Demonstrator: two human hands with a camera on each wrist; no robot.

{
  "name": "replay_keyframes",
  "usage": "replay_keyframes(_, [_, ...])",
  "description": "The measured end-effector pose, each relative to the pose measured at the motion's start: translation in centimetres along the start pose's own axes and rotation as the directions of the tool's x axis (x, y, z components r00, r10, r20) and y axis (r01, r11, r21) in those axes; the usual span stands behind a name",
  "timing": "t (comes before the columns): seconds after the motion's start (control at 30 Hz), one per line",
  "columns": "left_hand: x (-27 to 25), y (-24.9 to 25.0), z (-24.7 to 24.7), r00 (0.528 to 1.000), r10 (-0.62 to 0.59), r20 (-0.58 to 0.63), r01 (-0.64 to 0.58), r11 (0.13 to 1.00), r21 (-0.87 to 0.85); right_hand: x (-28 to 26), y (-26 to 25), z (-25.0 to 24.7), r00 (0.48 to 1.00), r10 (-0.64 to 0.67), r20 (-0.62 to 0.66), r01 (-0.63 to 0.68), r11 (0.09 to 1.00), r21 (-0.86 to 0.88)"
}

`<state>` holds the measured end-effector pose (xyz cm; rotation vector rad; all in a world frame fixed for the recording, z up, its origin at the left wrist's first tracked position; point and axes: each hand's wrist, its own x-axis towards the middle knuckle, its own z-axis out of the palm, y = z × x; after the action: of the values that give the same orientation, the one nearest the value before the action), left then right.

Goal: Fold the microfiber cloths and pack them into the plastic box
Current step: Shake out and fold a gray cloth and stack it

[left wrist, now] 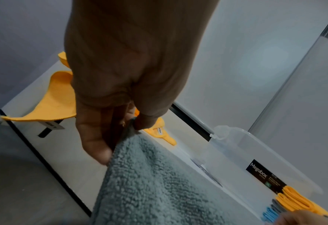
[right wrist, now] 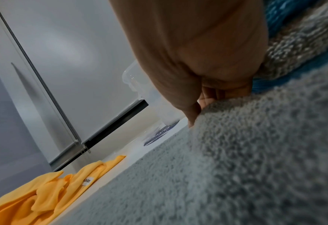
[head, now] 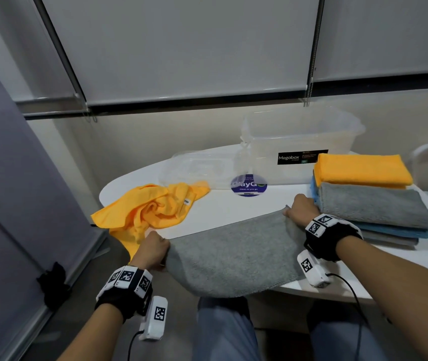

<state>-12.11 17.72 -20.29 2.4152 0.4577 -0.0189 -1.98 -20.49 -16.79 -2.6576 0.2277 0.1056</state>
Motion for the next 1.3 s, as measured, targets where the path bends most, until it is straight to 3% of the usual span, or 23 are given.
replay_keyframes(0.2, [-0.3,1.0,-1.7,0.995,0.035,-0.098,-0.013,0.977,0.214,-0.6,-0.3,-0.3,1.0,0.01,0.0,-0.01,1.0,-0.008])
replay_keyframes(0.3, [-0.6,3.6,-1.8,0.983,0.156,-0.1,-0.122,0.951,0.285,-1.0,-0.6,-0.4,1.0,0.017,0.003,-0.017,1.0,0.025])
replay_keyframes(0.4, [-0.4,7.3,-1.0,0.963,0.268,-0.013,-0.261,0.945,0.198,-1.1,-1.1,-1.0,1.0,0.006,0.026,-0.01,0.99,0.138])
replay_keyframes(0.53, [-0.3,13.4,0.0,0.887,0.447,0.114,-0.45,0.893,-0.006,-1.8,-3.2,-2.4,0.992,-0.123,0.032,0.103,0.929,0.357])
replay_keyframes(0.73, [-0.6,20.3,-0.2,0.743,0.588,0.321,-0.553,0.809,-0.202,-4.9,-7.7,-6.4,0.898,-0.439,0.032,0.362,0.777,0.516])
replay_keyframes(0.83, [-1.0,21.9,-1.5,0.689,0.641,0.338,-0.552,0.766,-0.328,-5.8,-9.2,-8.5,0.855,-0.518,0.037,0.417,0.726,0.546])
replay_keyframes(0.93, [-1.4,22.7,-3.2,0.698,0.657,0.286,-0.516,0.738,-0.434,-6.0,-9.7,-10.2,0.85,-0.526,0.01,0.422,0.692,0.585])
replay_keyframes(1.03, [-1.5,22.9,-5.2,0.727,0.661,0.187,-0.526,0.71,-0.468,-5.7,-9.1,-11.3,0.842,-0.535,0.071,0.373,0.672,0.64])
replay_keyframes(1.17, [-1.1,22.9,-8.2,0.788,0.615,-0.032,-0.51,0.624,-0.592,-5.6,-7.6,-12.0,0.775,-0.603,0.189,0.41,0.707,0.576])
replay_keyframes(1.3, [-1.0,22.9,-11.4,0.803,0.585,-0.109,-0.507,0.576,-0.642,-4.6,-7.4,-13.3,0.828,-0.554,0.087,0.386,0.675,0.628])
